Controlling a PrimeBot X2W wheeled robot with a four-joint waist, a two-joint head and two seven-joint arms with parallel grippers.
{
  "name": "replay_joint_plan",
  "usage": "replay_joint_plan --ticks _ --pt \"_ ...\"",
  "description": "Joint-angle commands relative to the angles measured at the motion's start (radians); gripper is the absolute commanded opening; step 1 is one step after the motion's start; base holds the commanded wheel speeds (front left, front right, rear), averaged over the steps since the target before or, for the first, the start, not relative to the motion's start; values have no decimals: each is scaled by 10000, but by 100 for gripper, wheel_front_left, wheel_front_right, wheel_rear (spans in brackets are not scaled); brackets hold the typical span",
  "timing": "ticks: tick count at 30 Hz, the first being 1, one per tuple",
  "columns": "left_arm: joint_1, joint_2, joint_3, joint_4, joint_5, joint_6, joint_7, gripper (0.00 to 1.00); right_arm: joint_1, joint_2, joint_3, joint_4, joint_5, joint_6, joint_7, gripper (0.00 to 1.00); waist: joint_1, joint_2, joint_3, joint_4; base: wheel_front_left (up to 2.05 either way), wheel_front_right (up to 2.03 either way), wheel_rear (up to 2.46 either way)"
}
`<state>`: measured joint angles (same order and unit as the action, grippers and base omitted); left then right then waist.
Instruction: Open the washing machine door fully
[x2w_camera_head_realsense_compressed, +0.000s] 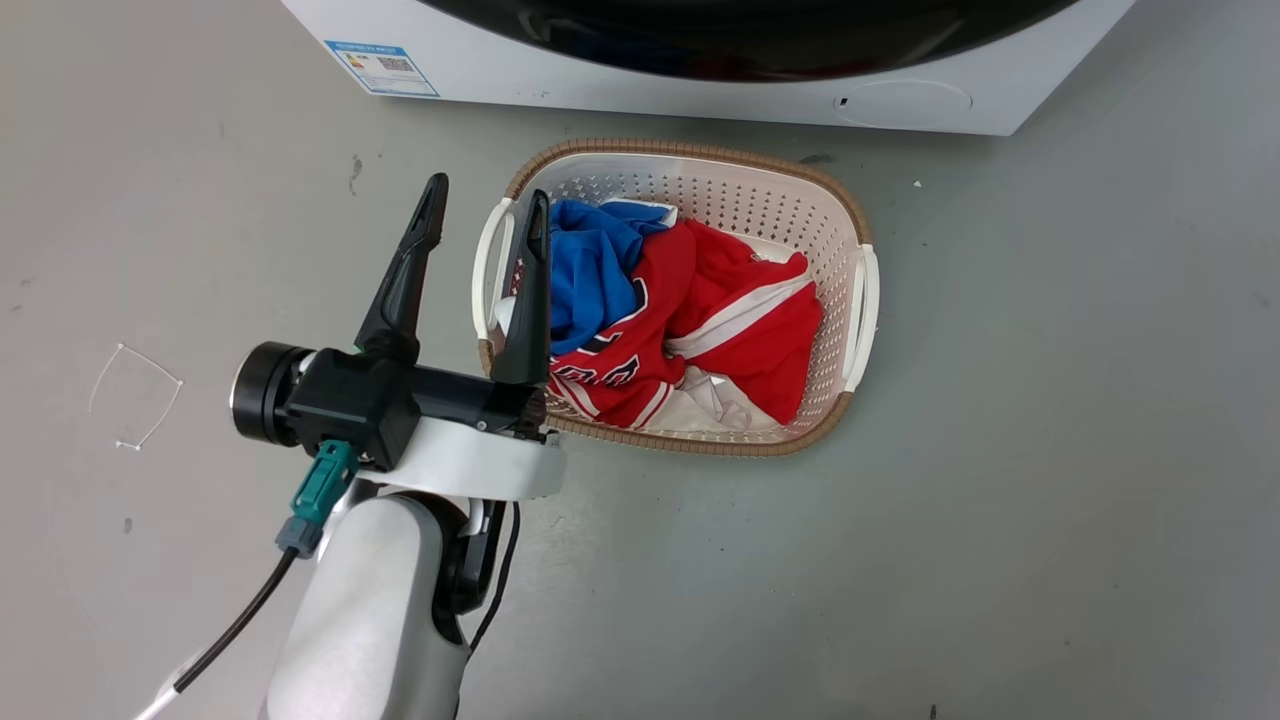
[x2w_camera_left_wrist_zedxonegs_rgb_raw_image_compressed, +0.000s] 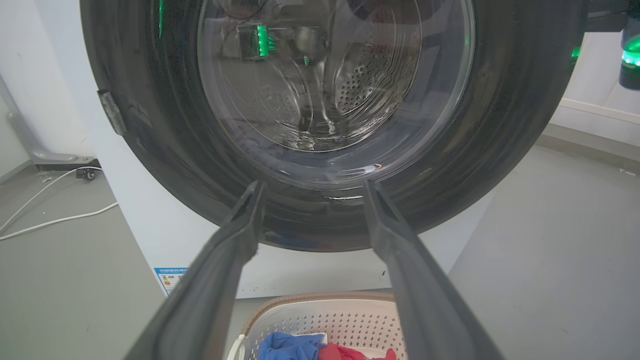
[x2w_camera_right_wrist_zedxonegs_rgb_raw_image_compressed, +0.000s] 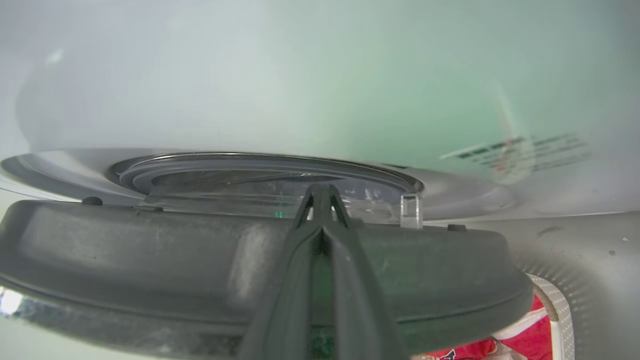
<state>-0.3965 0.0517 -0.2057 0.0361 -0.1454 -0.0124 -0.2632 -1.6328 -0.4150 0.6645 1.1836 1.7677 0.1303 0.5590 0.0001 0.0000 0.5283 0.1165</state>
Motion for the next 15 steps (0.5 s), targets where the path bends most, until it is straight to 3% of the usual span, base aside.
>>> replay_joint_plan --ticks 1,15 --pt "-160 -19 -15 -21 -43 45 -23 100 236 196 33 -167 66 17 203 0 -1 0 -21 -18 0 0 0" --pt "421 -17 -399 465 -192 14 -23 100 2244 25 300 -1233 261 17 1778 0 -1 0 -1406 -154 0 0 0"
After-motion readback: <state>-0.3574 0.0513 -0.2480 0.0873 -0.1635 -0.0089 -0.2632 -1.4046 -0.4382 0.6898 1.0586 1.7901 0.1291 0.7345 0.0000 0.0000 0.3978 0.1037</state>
